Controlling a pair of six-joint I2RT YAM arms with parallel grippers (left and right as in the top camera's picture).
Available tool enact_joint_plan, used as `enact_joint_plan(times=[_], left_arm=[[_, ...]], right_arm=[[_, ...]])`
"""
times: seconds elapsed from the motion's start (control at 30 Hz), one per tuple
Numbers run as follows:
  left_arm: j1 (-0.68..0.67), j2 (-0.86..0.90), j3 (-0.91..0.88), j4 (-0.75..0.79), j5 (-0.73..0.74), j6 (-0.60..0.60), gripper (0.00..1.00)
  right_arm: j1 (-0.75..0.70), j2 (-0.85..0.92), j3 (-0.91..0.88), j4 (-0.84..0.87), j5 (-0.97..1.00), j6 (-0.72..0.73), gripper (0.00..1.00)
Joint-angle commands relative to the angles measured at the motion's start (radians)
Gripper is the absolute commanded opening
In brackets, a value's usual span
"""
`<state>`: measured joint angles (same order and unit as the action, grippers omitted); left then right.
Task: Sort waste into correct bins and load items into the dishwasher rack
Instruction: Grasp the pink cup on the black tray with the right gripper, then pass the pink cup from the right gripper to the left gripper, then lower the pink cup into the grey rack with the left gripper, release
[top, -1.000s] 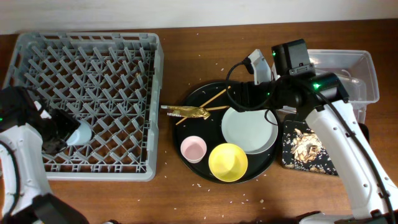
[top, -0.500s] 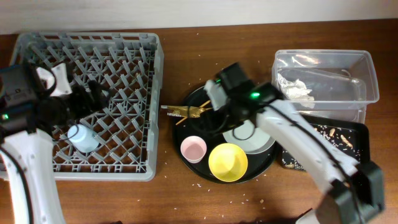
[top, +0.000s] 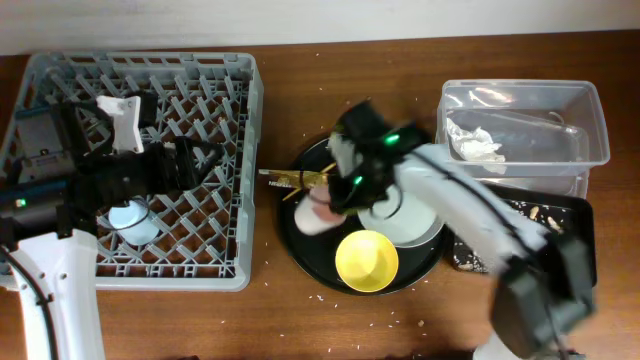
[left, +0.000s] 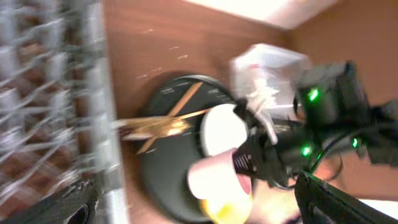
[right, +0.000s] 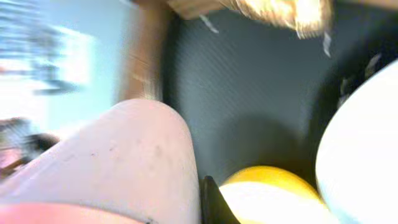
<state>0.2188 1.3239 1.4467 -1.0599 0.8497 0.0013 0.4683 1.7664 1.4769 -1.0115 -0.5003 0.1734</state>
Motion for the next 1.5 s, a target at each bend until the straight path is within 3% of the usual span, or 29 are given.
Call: enact_joint_plan(times=[0.0,0.07,0.13,0.2,0.37,0.47,0.53,0.73,0.77,0.8,0.83,0.87,1.0,1.13,1.2,1.33,1.47], left_arm=[[-0.005,-0.004,0.009,0.029,0.383,0.019,0.99],[-0.045,-0.004,0.009,0.065,0.545,0.019,0.99],[-0.097,-0.004,0.009,0.089,0.599,0.018,0.99],[-0.180,-0.004,0.009,0.103,0.609,0.018,0.99],[-0.290,-0.004,0.009,0.151,0.609,0.014,0.98],[-0.368,-0.004,0.009,0.189,0.546,0.013,0.84],[-0.400,-0.003,0.009,0.225,0.537,0.001,0.82],[-0.460,-0.003,0.009,0.293,0.477,-0.065,0.54],[-0.460,-0.003,0.009,0.293,0.475,-0.065,0.51],[-0.460,-0.003,0.009,0.293,0.460,-0.065,0.49],[-0.460,-0.003,0.009,0.292,0.434,-0.066,0.47],[-0.457,-0.003,0.009,0.288,0.394,-0.068,0.47],[-0.328,-0.004,0.009,0.199,0.155,-0.092,0.40],[-0.097,-0.007,0.010,0.083,-0.051,-0.099,0.39],[0.055,-0.007,0.010,-0.020,-0.348,-0.130,0.39],[0.220,-0.007,0.010,-0.095,-0.778,-0.208,0.39],[0.361,0.019,0.009,-0.095,-0.876,-0.274,0.39]], right_arm=[[-0.121,-0.192,0.109,0.041,-0.454,-0.282,0.04],[-0.167,-0.251,0.118,0.106,-0.611,-0.316,0.04],[-0.167,-0.259,0.118,0.138,-0.663,-0.316,0.04],[-0.167,-0.255,0.117,0.169,-0.784,-0.351,0.04],[-0.166,-0.255,0.117,0.179,-0.798,-0.352,0.04],[-0.166,-0.255,0.117,0.180,-0.798,-0.352,0.04],[-0.165,-0.255,0.117,0.179,-0.798,-0.353,0.04],[-0.153,-0.255,0.117,0.180,-0.786,-0.352,0.04],[-0.153,-0.255,0.117,0.179,-0.787,-0.352,0.13],[-0.154,-0.255,0.117,0.180,-0.786,-0.352,0.47],[-0.158,-0.255,0.118,0.181,-0.786,-0.352,0.60],[-0.170,-0.257,0.119,0.182,-0.787,-0.352,0.72],[-0.322,-0.297,0.121,0.178,-0.750,-0.261,0.90],[-0.390,-0.306,0.121,0.079,-0.673,-0.235,0.93],[-0.385,-0.305,0.121,-0.005,-0.540,-0.236,0.95],[-0.343,-0.305,0.120,-0.055,-0.407,-0.237,0.99],[-0.283,-0.305,0.120,-0.056,-0.343,-0.236,0.99]])
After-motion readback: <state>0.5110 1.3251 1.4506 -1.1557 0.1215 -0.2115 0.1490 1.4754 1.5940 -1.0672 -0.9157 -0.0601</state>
